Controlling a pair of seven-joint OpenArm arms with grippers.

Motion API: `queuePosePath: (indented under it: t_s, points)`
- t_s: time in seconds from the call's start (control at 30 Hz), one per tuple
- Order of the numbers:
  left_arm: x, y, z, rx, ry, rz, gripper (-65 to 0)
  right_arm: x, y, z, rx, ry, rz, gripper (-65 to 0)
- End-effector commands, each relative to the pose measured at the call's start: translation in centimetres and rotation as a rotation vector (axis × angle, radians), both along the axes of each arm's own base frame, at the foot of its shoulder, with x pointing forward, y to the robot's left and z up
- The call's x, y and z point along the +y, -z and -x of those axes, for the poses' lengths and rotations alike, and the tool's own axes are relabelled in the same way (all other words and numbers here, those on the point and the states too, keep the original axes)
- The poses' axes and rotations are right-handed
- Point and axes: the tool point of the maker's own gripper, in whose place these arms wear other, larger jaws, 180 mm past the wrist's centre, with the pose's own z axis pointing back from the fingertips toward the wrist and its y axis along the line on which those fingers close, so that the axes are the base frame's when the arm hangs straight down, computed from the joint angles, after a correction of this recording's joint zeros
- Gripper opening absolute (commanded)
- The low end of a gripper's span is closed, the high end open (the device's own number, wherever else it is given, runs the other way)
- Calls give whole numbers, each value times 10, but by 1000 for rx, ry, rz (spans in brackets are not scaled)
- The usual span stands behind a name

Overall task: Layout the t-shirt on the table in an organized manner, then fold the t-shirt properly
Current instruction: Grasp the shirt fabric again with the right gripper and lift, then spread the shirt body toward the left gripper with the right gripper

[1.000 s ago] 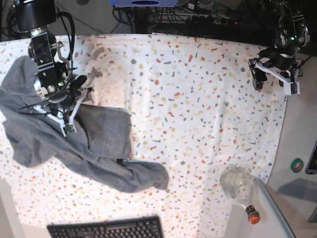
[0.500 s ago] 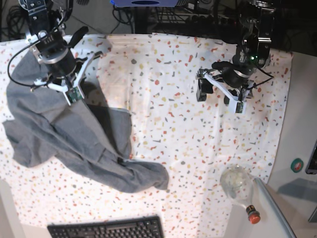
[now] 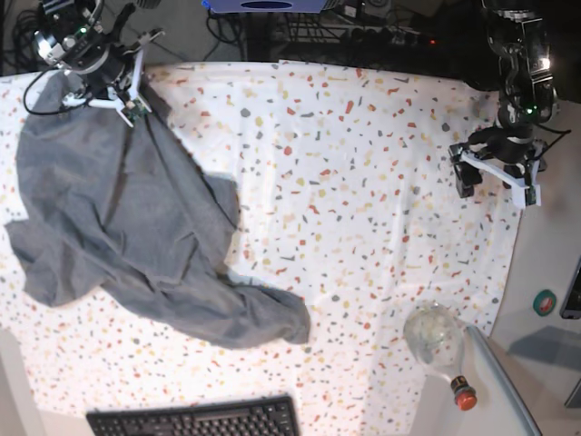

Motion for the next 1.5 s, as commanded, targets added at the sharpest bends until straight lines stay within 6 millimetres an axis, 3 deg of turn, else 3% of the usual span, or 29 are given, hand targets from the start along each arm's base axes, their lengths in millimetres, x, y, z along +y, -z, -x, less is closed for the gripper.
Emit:
queuePosePath:
  t_s: [0.0, 0.1, 0.17, 0.3, 0.33, 0.43, 0.6, 0.7, 0.8, 1.07, 1.17, 1.23, 1.27, 1.33, 1.37, 1.47]
  points:
    - [8, -10, -5, -28, 5, -22, -133, -9, 0, -10, -25, 36, 10, -650]
    - [11, -11, -3, -25, 3, -28, -133, -20, 0, -17, -10, 108, 27, -650]
    - [12, -9, 0, -18, 0, -28, -133, -13, -17, -29, -56, 104, 21, -636]
    - [12, -8, 2, -15, 1, -29, -133, 9, -60, -54, -189, 62, -16, -341]
    - [12, -8, 2, -15, 1, -29, -133, 19, -69, -64, -224, 40, -34, -297]
    - [11, -8, 2, -15, 0, -28, -133, 47, -90, -106, -322, -6, -80, -282]
    - [10, -7, 3, -14, -1, -23, -133, 87, -86, -165, -291, -27, -95, -282]
    - [11, -5, 7, -4, 0, -26, -133, 112, -85, -185, -267, -33, -112, -282]
    - [12, -3, 12, 6, -1, -28, -133, 124, -78, -199, -258, -4, -107, -278]
    - [12, 2, 21, 26, -1, -29, -133, 124, -38, -218, -212, 19, -59, -281]
    - [12, 3, 21, 27, -1, -29, -133, 126, -25, -215, -176, 22, -55, -288]
    - [12, 3, 21, 27, -1, -29, -133, 130, -22, -212, -166, 19, -61, -356]
    - [12, 3, 21, 27, -1, -29, -133, 133, -20, -209, -161, 15, -63, -425]
    - [12, 2, 21, 26, -1, -29, -133, 145, -22, -208, -166, 11, -90, -623]
    - [12, 2, 21, 26, -1, -29, -133, 152, -25, -207, -177, 8, -110, -650]
    - [12, 2, 20, 24, -1, -29, -133, 165, -44, -208, -247, -1, -166, -650]
